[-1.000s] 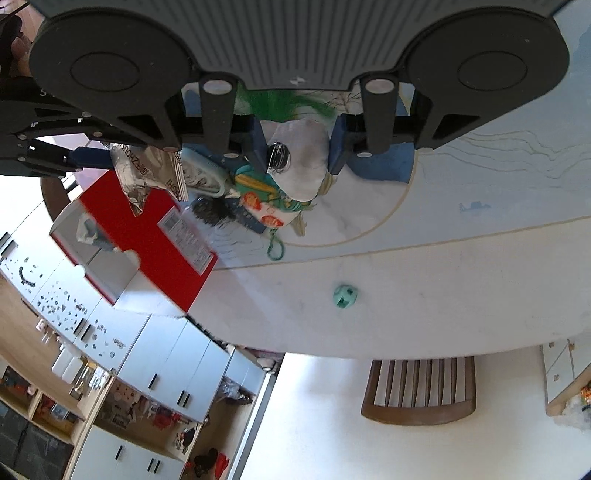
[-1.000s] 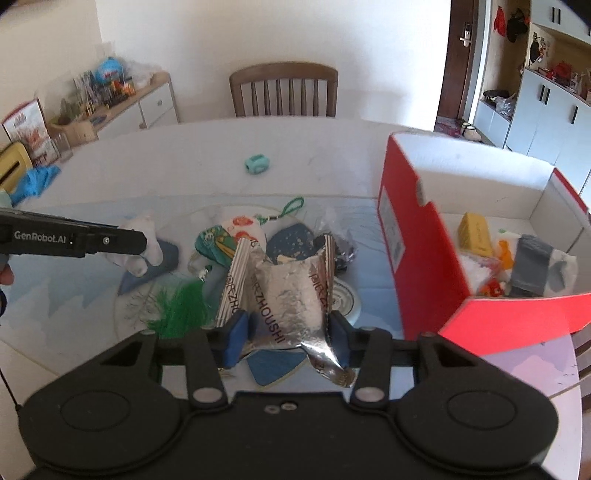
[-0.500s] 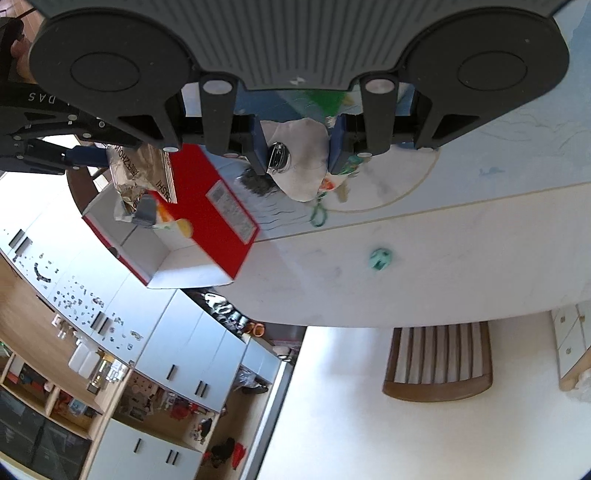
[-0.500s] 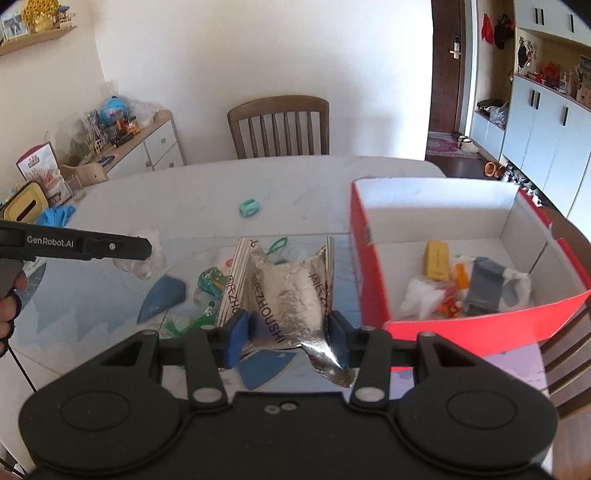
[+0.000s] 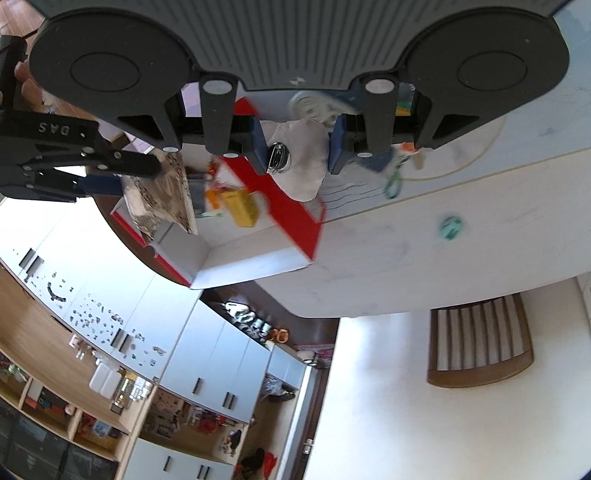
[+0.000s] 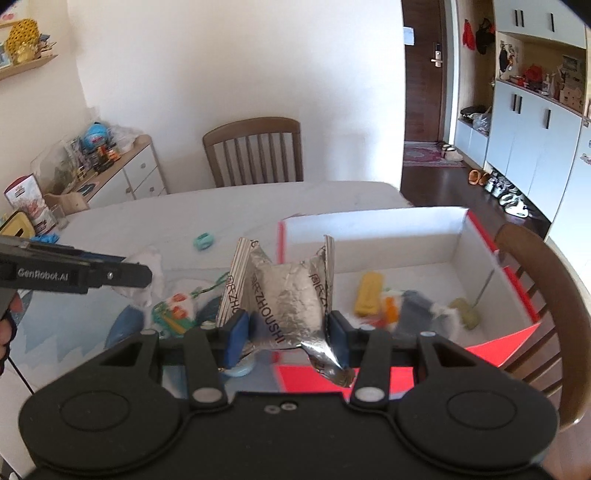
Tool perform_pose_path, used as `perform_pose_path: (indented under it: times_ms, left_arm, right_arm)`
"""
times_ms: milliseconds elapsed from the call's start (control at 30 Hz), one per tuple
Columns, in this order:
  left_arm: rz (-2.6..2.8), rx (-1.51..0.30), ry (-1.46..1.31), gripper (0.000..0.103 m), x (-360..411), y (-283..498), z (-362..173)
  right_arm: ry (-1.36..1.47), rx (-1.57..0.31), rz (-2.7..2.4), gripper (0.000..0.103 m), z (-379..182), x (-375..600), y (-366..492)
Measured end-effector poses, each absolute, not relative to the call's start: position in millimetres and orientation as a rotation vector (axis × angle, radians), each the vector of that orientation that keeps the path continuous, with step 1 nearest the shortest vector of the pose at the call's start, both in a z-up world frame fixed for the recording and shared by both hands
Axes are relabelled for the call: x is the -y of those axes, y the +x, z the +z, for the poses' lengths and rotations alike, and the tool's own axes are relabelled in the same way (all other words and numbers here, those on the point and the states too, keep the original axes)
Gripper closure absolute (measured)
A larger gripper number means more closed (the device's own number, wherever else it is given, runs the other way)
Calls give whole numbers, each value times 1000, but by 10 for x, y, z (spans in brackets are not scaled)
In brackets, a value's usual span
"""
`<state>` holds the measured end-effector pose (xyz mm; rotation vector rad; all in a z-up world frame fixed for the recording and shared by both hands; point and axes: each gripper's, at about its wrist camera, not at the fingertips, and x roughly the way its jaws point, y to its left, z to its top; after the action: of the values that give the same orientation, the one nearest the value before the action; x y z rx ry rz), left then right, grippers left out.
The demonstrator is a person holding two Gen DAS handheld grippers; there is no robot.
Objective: Organize objects
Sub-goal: 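Carry the foil bag and white plush with both grippers into the red shoebox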
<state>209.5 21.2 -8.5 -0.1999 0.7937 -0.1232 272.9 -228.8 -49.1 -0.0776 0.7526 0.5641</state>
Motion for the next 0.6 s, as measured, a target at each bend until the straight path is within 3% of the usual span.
perform_pose_path:
  times_ms: [600]
  left_arm:
    - [-141, -871, -115, 68, 897, 2935, -306]
  right_arm:
    - [-66, -772, 498, 57, -612, 3110, 3687]
